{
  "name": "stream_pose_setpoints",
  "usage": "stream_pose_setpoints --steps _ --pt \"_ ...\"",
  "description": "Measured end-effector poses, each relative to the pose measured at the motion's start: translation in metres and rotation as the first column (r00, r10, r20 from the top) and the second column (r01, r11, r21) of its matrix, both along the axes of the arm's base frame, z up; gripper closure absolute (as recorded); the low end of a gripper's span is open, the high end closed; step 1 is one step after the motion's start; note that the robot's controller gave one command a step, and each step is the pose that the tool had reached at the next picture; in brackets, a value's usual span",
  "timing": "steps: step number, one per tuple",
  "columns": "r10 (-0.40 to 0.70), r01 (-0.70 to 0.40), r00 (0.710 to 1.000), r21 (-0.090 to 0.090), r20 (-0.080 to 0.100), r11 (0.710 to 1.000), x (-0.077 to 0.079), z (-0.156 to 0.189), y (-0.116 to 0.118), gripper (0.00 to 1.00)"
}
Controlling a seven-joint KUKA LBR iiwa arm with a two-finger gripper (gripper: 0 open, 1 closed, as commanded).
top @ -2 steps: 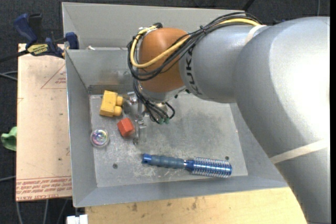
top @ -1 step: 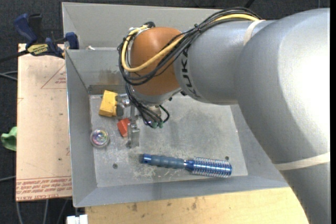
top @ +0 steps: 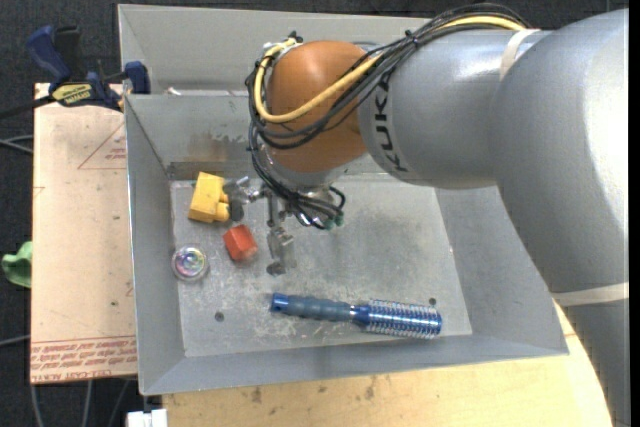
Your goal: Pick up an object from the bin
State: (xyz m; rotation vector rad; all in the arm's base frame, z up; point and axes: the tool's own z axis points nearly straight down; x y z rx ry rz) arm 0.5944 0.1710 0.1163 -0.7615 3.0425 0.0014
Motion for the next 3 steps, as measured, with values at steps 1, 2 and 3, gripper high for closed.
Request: stream_pose_setpoints --steps 1,2,3 --pt "-0.129 0.129 0.992 -0.002 -0.008 0.992 -0.0050 -0.0484 0.0078 0.00" --pt "-0.131 0.131 0.991 0.000 -0.004 0.991 -0.0045 -0.0480 0.0083 0.00" --pt "-0.131 0.131 0.991 0.000 -0.004 0.991 -0.0040 -0.0472 0.0082 1.00"
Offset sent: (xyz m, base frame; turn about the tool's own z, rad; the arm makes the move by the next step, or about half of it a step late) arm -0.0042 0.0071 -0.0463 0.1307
